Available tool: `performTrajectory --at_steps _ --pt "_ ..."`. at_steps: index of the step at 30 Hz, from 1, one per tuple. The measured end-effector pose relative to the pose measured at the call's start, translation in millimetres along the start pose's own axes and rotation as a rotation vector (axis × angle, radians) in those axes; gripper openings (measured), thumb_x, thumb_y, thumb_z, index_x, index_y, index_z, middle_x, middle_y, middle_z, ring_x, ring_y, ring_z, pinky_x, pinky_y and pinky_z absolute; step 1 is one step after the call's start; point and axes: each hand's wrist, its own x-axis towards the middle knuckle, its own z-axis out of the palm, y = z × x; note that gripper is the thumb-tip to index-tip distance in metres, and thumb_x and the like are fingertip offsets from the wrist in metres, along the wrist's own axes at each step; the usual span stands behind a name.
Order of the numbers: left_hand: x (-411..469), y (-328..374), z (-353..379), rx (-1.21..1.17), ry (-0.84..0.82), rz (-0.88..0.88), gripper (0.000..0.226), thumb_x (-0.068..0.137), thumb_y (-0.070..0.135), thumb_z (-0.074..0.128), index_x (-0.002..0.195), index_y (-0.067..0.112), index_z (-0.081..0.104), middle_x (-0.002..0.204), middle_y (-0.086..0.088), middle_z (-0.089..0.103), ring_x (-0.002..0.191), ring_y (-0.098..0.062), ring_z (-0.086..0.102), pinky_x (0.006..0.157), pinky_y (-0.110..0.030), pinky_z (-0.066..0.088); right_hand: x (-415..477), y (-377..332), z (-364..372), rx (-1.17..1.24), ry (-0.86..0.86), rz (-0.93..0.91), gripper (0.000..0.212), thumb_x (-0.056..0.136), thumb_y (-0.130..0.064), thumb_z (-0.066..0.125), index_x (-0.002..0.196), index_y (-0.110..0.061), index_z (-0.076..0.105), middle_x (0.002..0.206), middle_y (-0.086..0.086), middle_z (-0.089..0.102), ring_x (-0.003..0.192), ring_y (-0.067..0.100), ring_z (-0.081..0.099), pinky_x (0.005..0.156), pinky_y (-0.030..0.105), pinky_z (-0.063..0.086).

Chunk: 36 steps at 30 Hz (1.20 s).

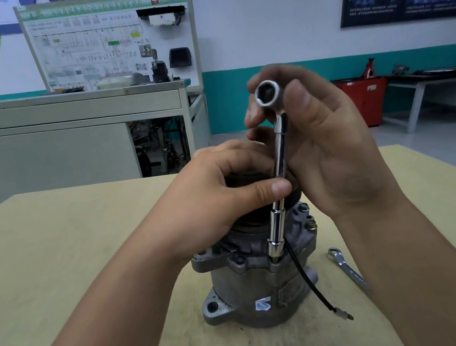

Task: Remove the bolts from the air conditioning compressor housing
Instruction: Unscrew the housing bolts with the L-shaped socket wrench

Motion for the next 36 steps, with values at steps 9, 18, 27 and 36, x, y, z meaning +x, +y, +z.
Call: performTrajectory --at_steps 9,18,27,36 --pt "-1.1 -0.2 0.4 0.027 0.029 -0.009 0.033 0.061 0.035 0.072 0.079 0.008 0.068 0.093 -0.006 0.067 0.092 -0.021 0.063 0.085 -0.039 0.049 2.1 1.2 -6.0 0.147 0.004 -0.002 0.030 0.068 -0.036 0.067 0.082 -0.011 0.061 0.086 0.000 0.059 0.085 0.013 0.053 0.073 0.030 0.047" --pt "-1.0 0.0 -0.9 0.023 -0.010 -0.003 0.021 0.067 0.035 0.079 0.082 0.022 0.072 0.096 0.005 0.066 0.092 -0.008 0.064 0.086 -0.026 0.050 6.4 3.3 -7.6 0.187 0.165 0.097 0.021 0.084 -0.022 0.047 0.094 -0.007 0.057 0.073 0.001 0.067 0.067 0.011 0.060 0.064 0.026 0.050" --pt "0.3 -1.9 -0.4 0.049 -0.016 0.047 0.040 0.064 0.034 0.069 0.090 0.004 0.075 0.103 -0.004 0.068 0.098 -0.009 0.063 0.090 -0.024 0.047 4.8 3.7 -1.8 -0.132 0.107 0.113 0.026 0.091 -0.031 0.047 0.099 -0.015 0.066 0.087 0.001 0.066 0.074 0.012 0.057 0.068 0.027 0.050" --pt "0.0 -3.2 -1.6 0.004 -0.027 0.047 0.035 0.068 0.031 0.069 0.092 0.006 0.073 0.094 0.002 0.065 0.092 -0.011 0.064 0.087 -0.027 0.050 0.1 3.4 0.5 -0.069 -0.015 0.006 0.024 0.092 -0.014 0.040 0.096 -0.011 0.064 0.086 -0.004 0.069 0.083 0.008 0.064 0.071 0.020 0.049"
